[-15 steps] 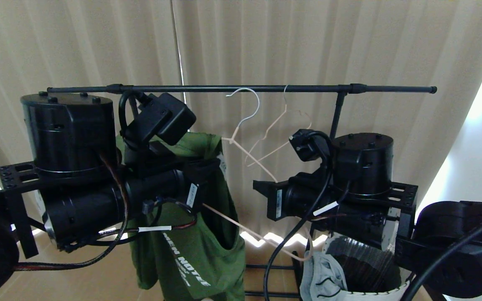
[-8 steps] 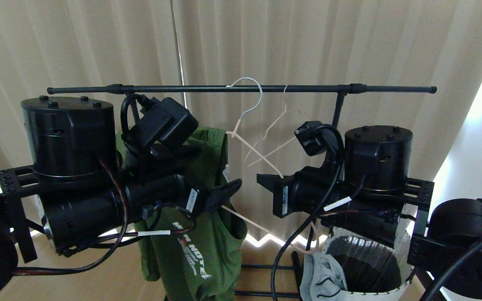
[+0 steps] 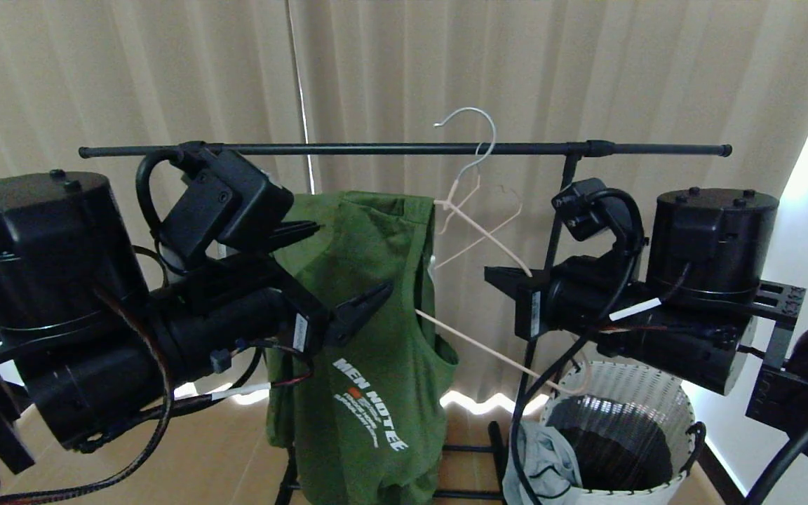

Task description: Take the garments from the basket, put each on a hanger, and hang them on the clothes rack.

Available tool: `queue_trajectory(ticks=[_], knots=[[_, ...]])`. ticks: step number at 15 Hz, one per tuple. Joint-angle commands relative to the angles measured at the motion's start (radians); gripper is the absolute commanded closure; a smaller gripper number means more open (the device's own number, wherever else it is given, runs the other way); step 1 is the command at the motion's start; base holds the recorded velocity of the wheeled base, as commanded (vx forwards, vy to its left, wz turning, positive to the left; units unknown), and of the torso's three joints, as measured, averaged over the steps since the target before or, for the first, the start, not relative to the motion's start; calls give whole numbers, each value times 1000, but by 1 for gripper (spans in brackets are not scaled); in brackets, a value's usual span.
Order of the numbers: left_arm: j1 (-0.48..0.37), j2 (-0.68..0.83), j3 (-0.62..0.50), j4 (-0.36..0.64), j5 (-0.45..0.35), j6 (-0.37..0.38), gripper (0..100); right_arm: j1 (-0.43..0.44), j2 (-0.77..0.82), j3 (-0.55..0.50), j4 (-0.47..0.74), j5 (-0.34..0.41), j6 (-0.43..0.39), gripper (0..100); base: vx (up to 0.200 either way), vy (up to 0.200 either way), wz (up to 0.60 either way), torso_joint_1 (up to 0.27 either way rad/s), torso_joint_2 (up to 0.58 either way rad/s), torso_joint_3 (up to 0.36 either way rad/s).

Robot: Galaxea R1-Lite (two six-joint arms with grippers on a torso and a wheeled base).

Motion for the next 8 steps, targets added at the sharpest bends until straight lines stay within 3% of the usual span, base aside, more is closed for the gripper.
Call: queue_trajectory(ticks=[1, 3, 4, 5, 6, 7, 8], knots=[[34, -2, 27, -17, 1, 34, 0, -48, -46, 58, -2, 5, -27, 100, 0, 0, 0, 0, 0, 0], [68, -2, 3, -17, -8, 88, 0, -68, -72, 112, -4, 10, -50, 100, 0, 0, 0, 0, 0, 0], [74, 4, -20, -16, -48, 91, 0, -71, -77, 127, -4, 17, -62, 100, 0, 0, 0, 0, 0, 0], [97, 5, -46, -13, -137, 98, 0, -79, -81, 135, -4, 43, -82, 100, 0, 0, 0, 0, 0, 0], [106, 5, -54, -13, -162, 101, 0, -82, -83, 136, -4, 51, -85, 100, 0, 0, 0, 0, 0, 0], [180, 30, -95, -7, -351, 146, 0, -90, -89, 141, -4, 116, -121, 100, 0, 0, 0, 0, 0, 0], [203, 41, -103, 0, -410, 172, 0, -97, -92, 139, -5, 135, -133, 100, 0, 0, 0, 0, 0, 0]])
